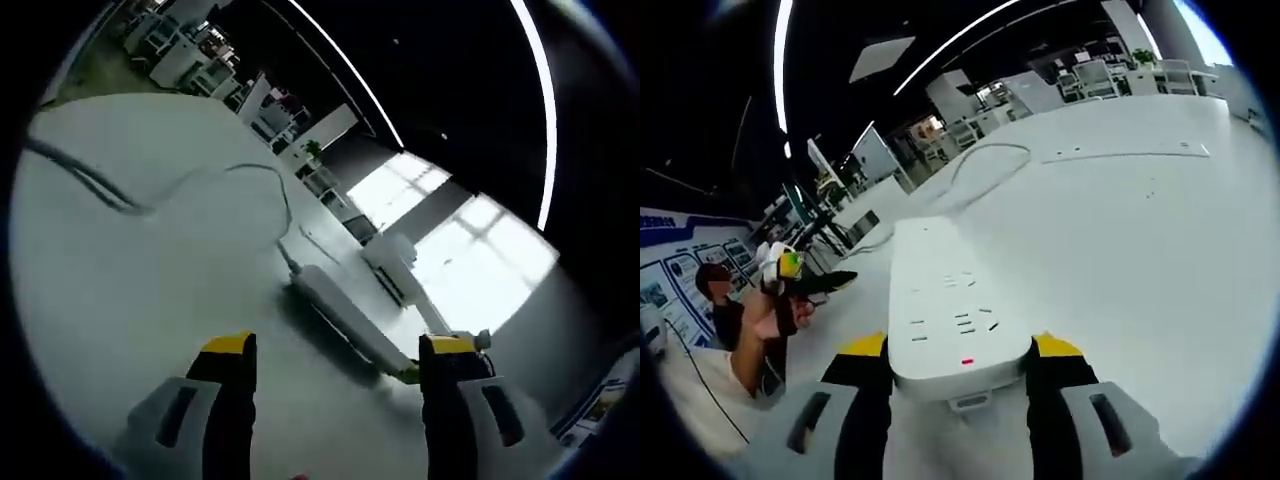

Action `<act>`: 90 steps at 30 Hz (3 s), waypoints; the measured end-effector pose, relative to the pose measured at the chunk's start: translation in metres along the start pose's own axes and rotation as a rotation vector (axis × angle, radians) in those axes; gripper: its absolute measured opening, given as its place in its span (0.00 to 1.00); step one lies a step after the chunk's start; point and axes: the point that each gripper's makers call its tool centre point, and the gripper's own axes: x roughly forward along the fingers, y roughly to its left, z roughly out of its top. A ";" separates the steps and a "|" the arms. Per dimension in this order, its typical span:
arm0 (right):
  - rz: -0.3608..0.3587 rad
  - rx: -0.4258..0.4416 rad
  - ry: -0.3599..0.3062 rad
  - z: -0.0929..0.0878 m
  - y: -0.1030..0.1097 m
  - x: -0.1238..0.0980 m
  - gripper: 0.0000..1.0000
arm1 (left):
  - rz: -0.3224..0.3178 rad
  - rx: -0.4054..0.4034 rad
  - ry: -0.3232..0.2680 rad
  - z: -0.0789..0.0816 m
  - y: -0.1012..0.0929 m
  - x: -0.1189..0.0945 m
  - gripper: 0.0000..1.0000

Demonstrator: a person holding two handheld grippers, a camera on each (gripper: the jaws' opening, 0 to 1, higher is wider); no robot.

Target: Pick up the power strip scattered on the table, fix it on the side mounting bracket of the table, and press the switch

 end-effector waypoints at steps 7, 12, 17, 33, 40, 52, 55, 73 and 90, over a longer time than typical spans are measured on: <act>-0.001 0.024 -0.023 0.001 0.001 0.001 0.49 | -0.014 -0.070 0.003 0.001 -0.002 0.016 0.70; -0.006 0.029 -0.031 0.001 0.001 0.002 0.49 | -0.035 -0.126 0.015 0.001 -0.003 0.030 0.70; -0.003 0.032 -0.043 0.001 0.001 0.002 0.49 | -0.073 -0.202 0.029 -0.008 -0.012 0.041 0.69; 0.001 0.033 -0.072 0.002 -0.001 0.002 0.49 | -0.113 -0.407 0.013 -0.004 -0.006 0.071 0.69; -0.003 0.017 -0.082 0.001 0.000 0.003 0.49 | -0.107 -0.480 0.005 0.004 0.005 0.089 0.68; -0.015 -0.017 -0.081 0.000 0.000 0.003 0.49 | -0.087 -0.528 -0.009 0.013 0.010 0.108 0.67; -0.016 -0.020 -0.080 0.000 0.000 0.003 0.49 | -0.083 -0.542 -0.014 0.014 0.011 0.111 0.67; -0.051 -0.105 -0.064 -0.003 0.001 0.006 0.49 | -0.059 -0.578 -0.007 0.008 0.015 0.129 0.54; -0.079 -0.178 -0.080 -0.007 0.001 0.007 0.49 | 0.002 -0.533 0.018 0.002 0.025 0.131 0.37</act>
